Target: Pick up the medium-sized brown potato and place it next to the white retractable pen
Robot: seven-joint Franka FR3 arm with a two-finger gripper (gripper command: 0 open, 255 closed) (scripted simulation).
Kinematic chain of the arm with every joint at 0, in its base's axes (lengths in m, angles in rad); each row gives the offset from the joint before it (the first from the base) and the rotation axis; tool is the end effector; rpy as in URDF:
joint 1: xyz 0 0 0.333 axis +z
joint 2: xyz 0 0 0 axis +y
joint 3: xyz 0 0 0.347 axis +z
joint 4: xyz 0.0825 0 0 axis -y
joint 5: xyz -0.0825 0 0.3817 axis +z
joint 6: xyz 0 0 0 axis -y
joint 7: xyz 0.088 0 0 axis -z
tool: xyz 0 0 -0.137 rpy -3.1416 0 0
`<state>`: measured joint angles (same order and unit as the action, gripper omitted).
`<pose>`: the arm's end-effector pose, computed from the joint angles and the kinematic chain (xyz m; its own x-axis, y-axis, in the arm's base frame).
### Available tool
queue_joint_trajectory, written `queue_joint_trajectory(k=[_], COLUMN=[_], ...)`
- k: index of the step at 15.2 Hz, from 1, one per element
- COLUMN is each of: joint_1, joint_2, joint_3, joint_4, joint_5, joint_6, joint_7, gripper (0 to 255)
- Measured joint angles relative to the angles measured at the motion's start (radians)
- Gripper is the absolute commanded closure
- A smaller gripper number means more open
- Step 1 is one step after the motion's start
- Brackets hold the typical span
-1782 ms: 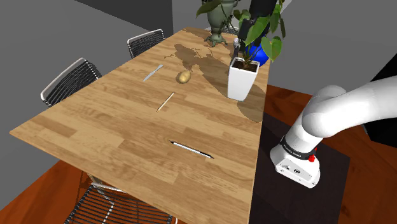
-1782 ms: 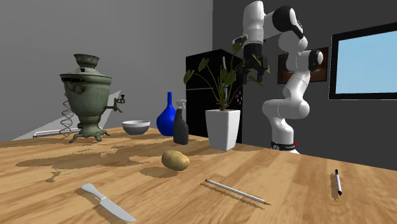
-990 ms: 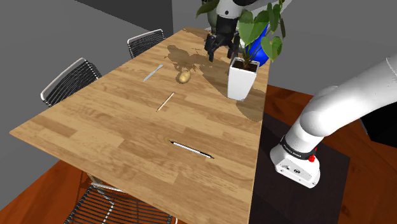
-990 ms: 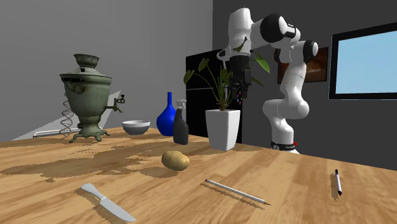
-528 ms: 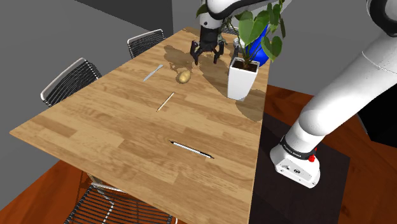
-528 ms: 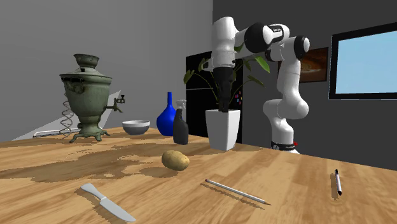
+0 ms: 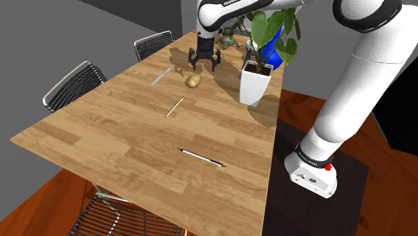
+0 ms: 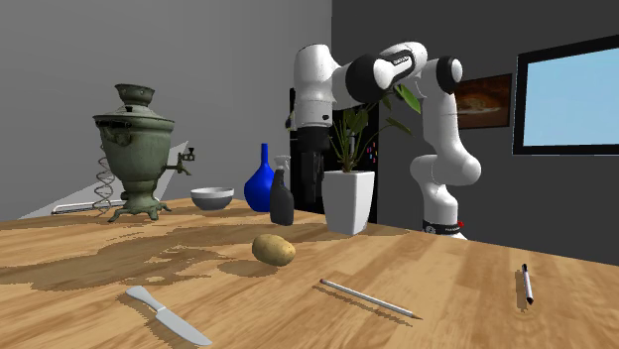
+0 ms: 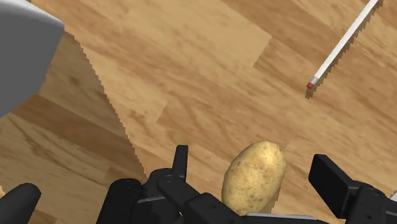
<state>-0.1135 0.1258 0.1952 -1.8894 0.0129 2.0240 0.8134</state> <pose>0.5926 0.0461 0.4425 0.7393 -0.6732 -0.0186 -0.6734 -0.7386 -0.0327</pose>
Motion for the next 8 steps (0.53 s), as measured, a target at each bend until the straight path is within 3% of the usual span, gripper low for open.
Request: queue_joint_trajectory(k=[8], joint_1=[0.000], joint_2=[0.293], joint_3=[-0.047], joint_4=[0.256], joint_5=[-0.029], joint_6=[0.033], joint_7=[0.160], gripper=[0])
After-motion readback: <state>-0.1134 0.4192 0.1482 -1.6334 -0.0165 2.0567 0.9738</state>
